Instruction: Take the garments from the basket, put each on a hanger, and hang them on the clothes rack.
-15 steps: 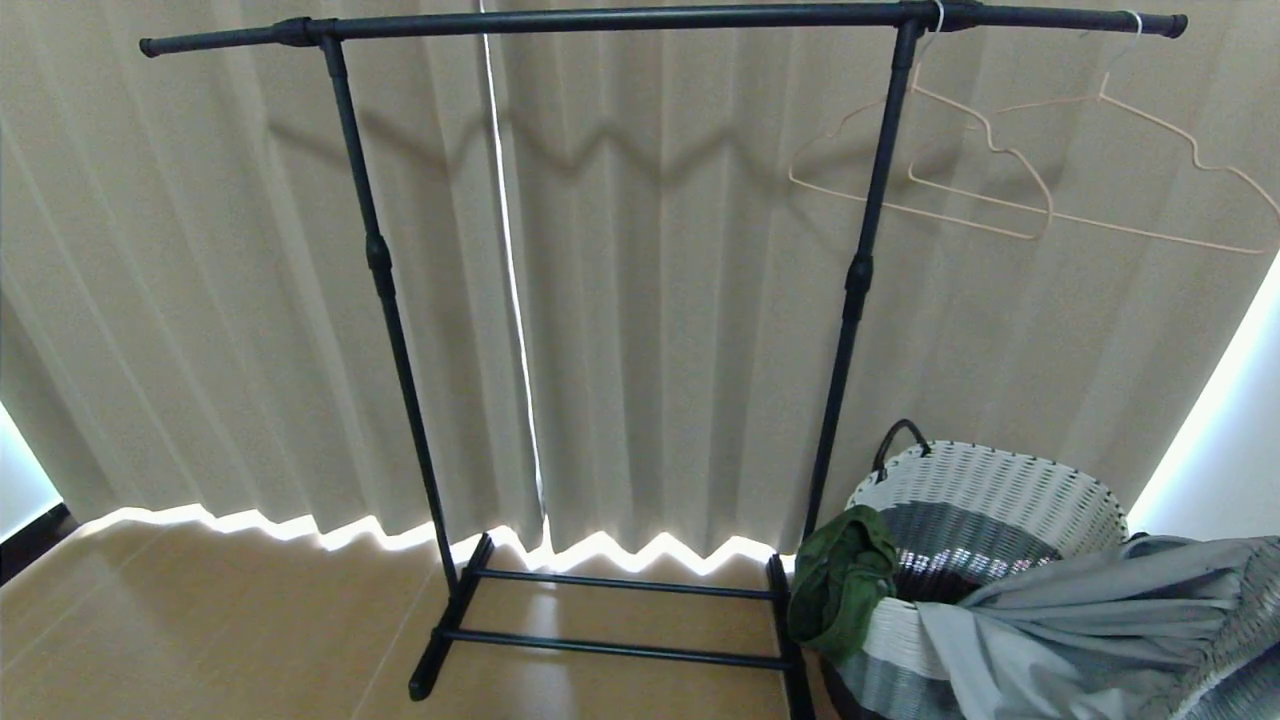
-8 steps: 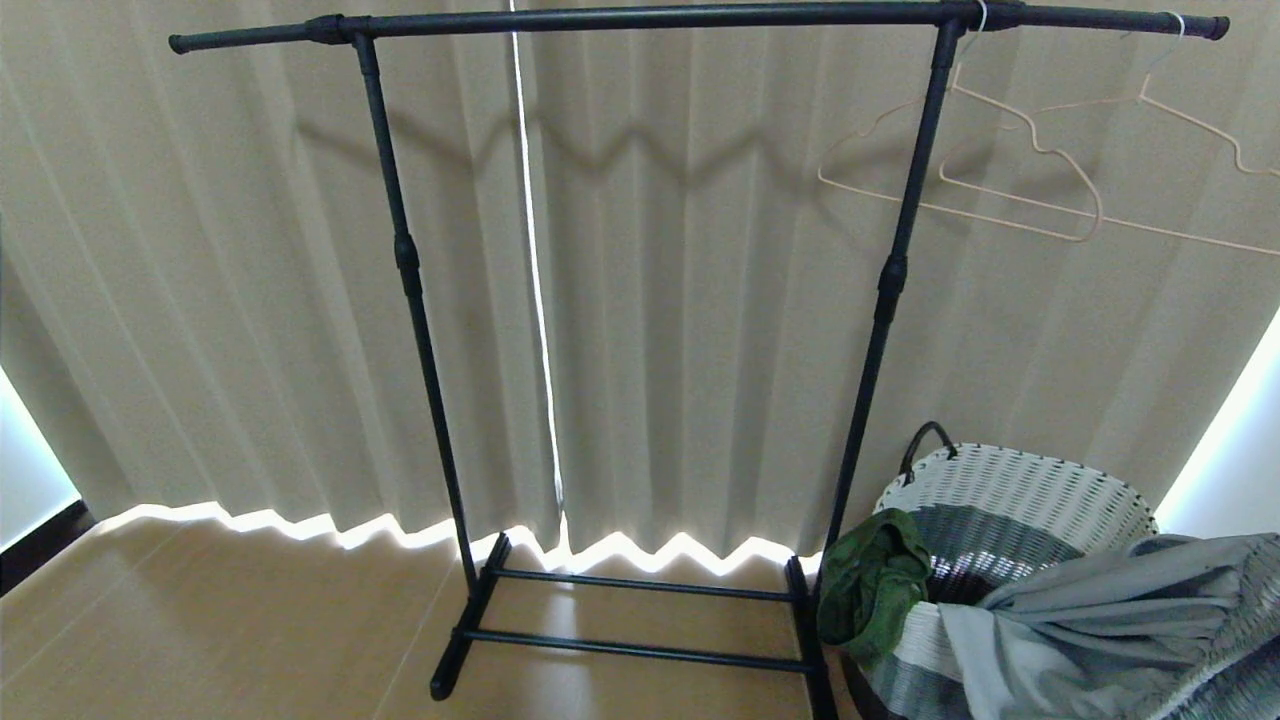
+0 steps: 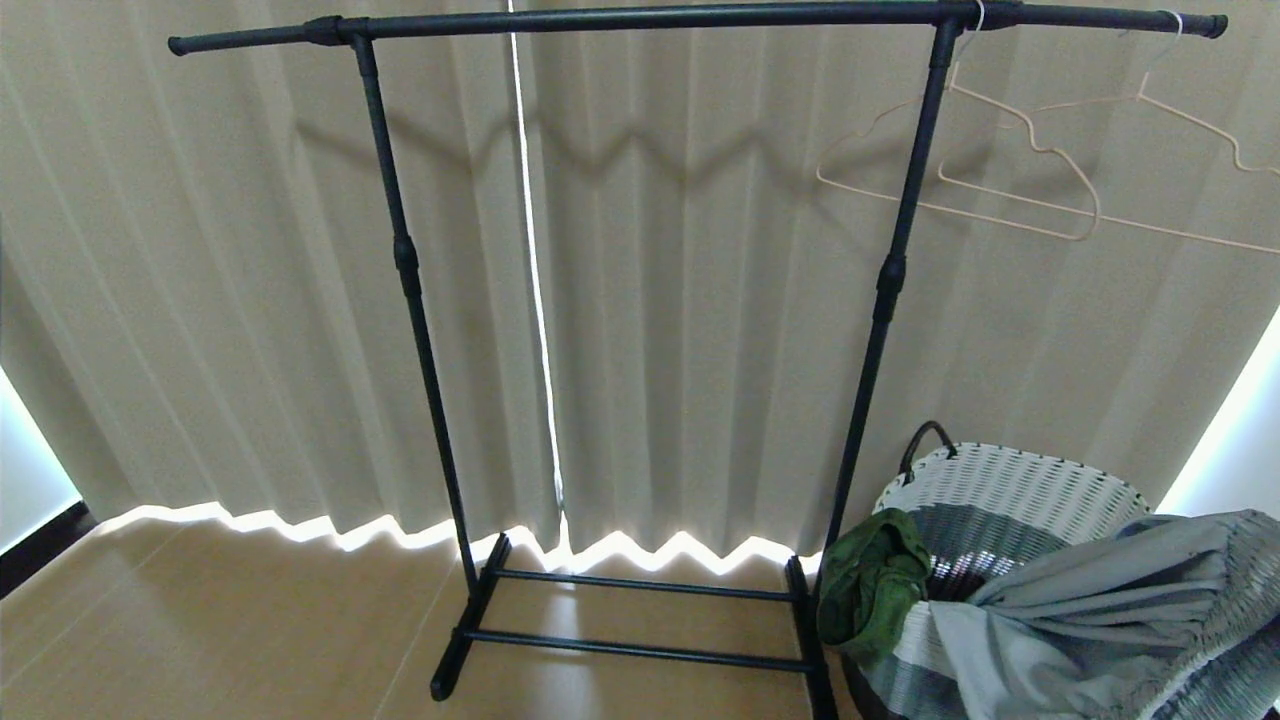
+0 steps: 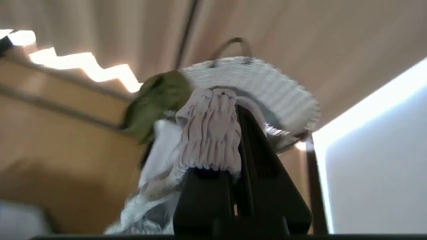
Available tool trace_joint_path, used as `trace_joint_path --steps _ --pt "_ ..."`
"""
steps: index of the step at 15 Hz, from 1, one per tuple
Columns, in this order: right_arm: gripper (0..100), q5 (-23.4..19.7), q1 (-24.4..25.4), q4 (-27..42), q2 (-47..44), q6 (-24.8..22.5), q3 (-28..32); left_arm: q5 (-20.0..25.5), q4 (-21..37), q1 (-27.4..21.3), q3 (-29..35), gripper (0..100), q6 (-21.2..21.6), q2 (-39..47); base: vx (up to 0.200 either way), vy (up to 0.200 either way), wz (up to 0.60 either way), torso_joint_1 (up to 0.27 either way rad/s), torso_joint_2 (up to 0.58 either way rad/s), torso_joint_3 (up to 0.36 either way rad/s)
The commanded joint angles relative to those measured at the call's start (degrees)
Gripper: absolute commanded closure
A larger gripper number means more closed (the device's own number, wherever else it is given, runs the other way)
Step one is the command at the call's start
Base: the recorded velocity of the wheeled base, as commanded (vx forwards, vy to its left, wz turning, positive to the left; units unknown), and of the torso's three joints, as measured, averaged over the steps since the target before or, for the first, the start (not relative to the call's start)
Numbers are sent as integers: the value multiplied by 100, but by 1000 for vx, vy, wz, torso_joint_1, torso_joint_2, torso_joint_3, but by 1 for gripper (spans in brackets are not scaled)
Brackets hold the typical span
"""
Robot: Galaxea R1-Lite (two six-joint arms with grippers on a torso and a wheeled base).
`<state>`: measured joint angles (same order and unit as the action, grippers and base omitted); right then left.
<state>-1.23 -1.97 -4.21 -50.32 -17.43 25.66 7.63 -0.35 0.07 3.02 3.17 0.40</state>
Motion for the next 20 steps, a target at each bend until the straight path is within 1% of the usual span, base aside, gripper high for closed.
trace_joint_path --steps 1,2,3,4,6,7,8,9,10,11,12,13,15,16,17,18,20 --pt "100 -18 795 1132 -13 12 1169 397 -9 -16 629 0 -9 575 0 0 0 0 0 0" --pt "100 -18 1147 1642 -48 21 1600 450 -35 -16 928 0 -1 979 0 0 0 0 0 0" --pt "100 -18 1384 1959 -127 29 1881 459 -44 -16 1148 0 -1 1313 0 0 0 0 0 0" --pt "100 -18 1700 2416 -338 65 2400 590 -44 -95 1640 0 -1 1972 0 0 0 0 0 0" --pt "100 -149 1973 2618 -742 328 2883 678 -44 -306 2282 0 -9 2834 0 0 0 0 0 0" --pt "100 -193 2131 2635 -962 486 3059 678 -44 -464 2598 0 -1 3326 0 0 0 0 0 0" --pt "100 -202 2228 2627 -1085 583 3120 678 -53 -631 2765 0 8 3669 0 0 0 0 0 0" --pt "100 -202 2342 2609 -1190 697 3138 669 -70 -869 2932 0 -1 3959 0 0 0 0 0 0" --pt "100 -202 2614 2574 -1349 970 3138 652 -281 -1282 3064 0 -36 4477 0 0 0 0 0 0" --pt "100 -202 2702 2556 -1419 1110 3138 643 -430 -1440 3073 0 -36 4688 0 0 0 0 0 0" --pt "100 -237 2843 2468 -1595 1365 3164 608 -773 -1774 3081 0 -53 5207 0 0 0 0 0 0" --pt "100 -334 2878 2284 -1709 1497 3147 476 -1063 -2011 3117 0 -88 5629 0 0 0 0 0 0" --pt "100 -492 2896 2047 -1867 1594 3156 -34 -1608 -2618 3222 0 -282 6411 0 0 0 0 0 0" --pt "100 -518 2896 1924 -1937 1611 3156 -499 -1969 -3101 3310 0 -502 6894 0 0 0 0 0 0" --pt "100 -545 2896 1792 -1999 1620 3156 -737 -2109 -3461 3372 0 -607 7184 0 0 0 0 0 0" --pt "100 -589 2896 1642 -2052 1629 3156 -807 -2127 -3839 3433 0 -642 7404 0 0 0 0 0 0" --pt "100 -694 2913 1361 -2157 1849 3156 -825 -2153 -4481 3574 0 -756 7888 0 0 0 0 0 0"
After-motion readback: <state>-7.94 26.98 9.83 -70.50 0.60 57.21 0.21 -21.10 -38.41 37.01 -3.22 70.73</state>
